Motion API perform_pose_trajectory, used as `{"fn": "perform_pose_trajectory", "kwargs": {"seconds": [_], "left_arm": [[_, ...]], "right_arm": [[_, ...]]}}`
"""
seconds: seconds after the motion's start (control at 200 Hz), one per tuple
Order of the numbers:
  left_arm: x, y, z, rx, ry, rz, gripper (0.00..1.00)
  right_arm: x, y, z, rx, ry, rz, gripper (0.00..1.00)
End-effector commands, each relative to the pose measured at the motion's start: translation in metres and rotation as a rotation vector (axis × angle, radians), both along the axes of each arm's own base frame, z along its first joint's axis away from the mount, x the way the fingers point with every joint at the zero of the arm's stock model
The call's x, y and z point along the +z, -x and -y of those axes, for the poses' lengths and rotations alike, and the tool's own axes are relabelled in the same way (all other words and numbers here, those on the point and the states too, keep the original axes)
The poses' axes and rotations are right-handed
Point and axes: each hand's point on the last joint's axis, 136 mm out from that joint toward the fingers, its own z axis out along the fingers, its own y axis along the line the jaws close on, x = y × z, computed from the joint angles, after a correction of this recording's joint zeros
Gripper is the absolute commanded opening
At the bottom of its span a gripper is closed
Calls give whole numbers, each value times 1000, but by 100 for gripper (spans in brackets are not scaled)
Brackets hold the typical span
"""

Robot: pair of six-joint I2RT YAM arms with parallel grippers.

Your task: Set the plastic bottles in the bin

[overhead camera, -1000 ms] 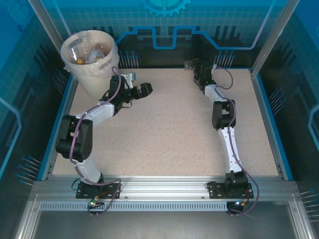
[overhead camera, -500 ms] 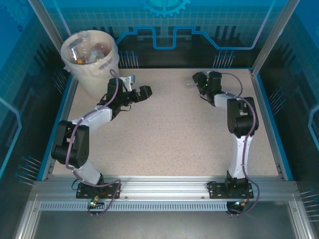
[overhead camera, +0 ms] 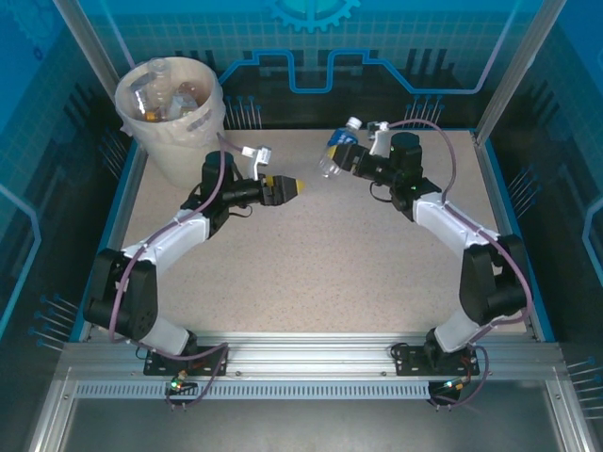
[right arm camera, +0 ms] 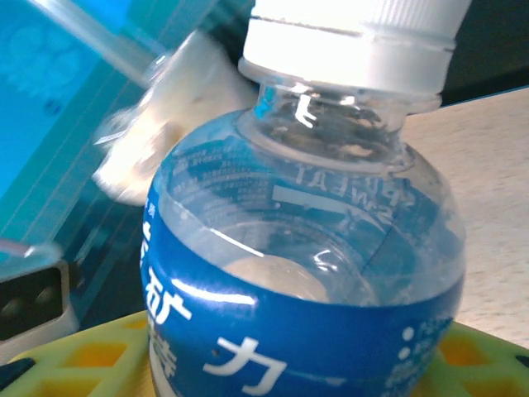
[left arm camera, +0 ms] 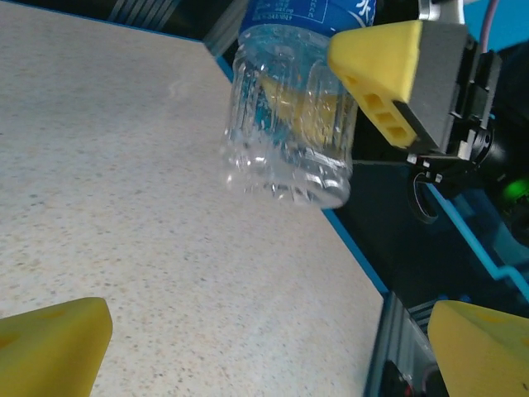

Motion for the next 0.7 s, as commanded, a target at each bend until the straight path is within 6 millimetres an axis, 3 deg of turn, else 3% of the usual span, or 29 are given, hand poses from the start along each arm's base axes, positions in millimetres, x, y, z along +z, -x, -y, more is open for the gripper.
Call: {"fn": "perform_pose_trajectory", "kwargs": {"seconds": [0.0, 0.18, 0.31, 0.445, 0.695], "left_arm": [[26, 26, 11, -145, 26, 123, 99], [45, 35, 17, -226, 81, 164, 99], [55, 47, 25, -319, 148, 181, 97], [56, 59, 29, -380, 184, 201, 95], [45, 58, 38, -389, 170, 169, 89]], "right_arm": [[6, 35, -23, 157, 32, 5, 51], [23, 66, -52, 287, 11, 18, 53], [30, 77, -66, 325, -15, 19, 54], [41, 80, -77, 338, -47, 40, 55], [49, 88, -90, 369, -63, 57, 57]]}}
